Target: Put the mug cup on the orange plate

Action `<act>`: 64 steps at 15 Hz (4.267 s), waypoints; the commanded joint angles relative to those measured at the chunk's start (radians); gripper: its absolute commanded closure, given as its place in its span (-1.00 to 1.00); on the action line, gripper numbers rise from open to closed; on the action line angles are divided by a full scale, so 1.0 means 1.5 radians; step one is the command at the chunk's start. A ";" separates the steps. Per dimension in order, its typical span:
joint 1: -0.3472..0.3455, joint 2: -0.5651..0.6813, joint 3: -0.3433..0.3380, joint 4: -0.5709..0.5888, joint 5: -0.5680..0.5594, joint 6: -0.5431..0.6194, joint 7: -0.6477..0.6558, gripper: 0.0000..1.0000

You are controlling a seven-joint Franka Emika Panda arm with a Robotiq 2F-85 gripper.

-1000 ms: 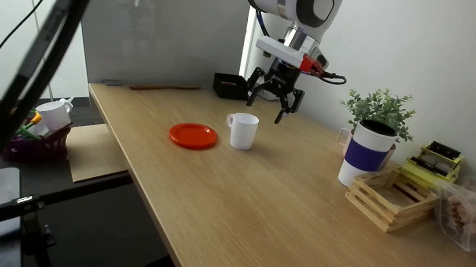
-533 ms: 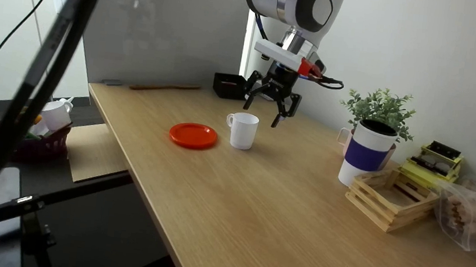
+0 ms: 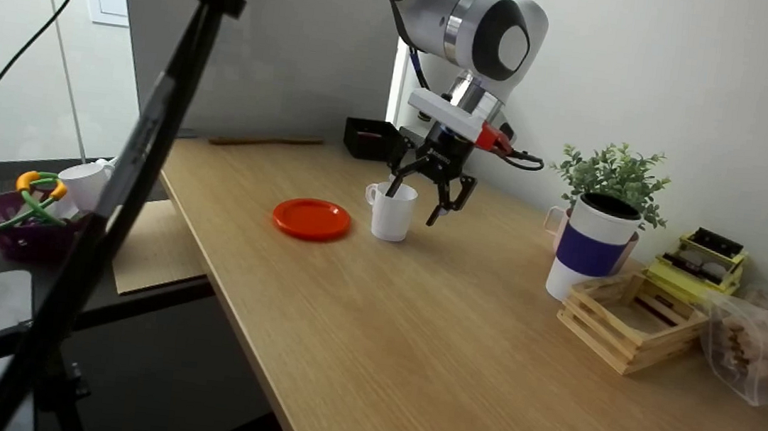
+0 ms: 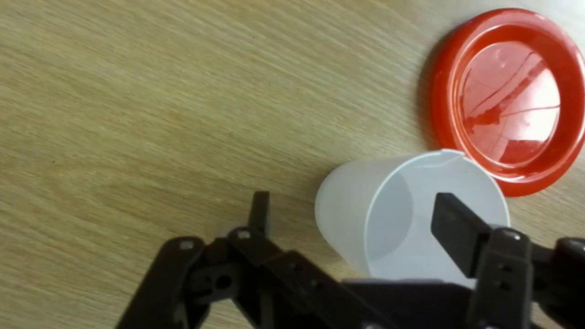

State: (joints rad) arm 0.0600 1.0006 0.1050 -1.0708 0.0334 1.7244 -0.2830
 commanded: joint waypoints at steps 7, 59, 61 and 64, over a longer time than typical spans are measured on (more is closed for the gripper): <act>0.012 0.045 0.003 0.088 -0.009 -0.068 -0.005 0.67; 0.068 -0.272 0.018 -0.474 0.052 0.253 0.199 0.99; 0.077 -0.290 0.014 -0.497 0.041 0.277 0.214 0.99; 0.091 -0.328 0.009 -0.539 0.017 0.323 0.231 0.99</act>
State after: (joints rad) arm 0.1799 0.5845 0.1235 -1.7707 0.0825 2.1204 0.0372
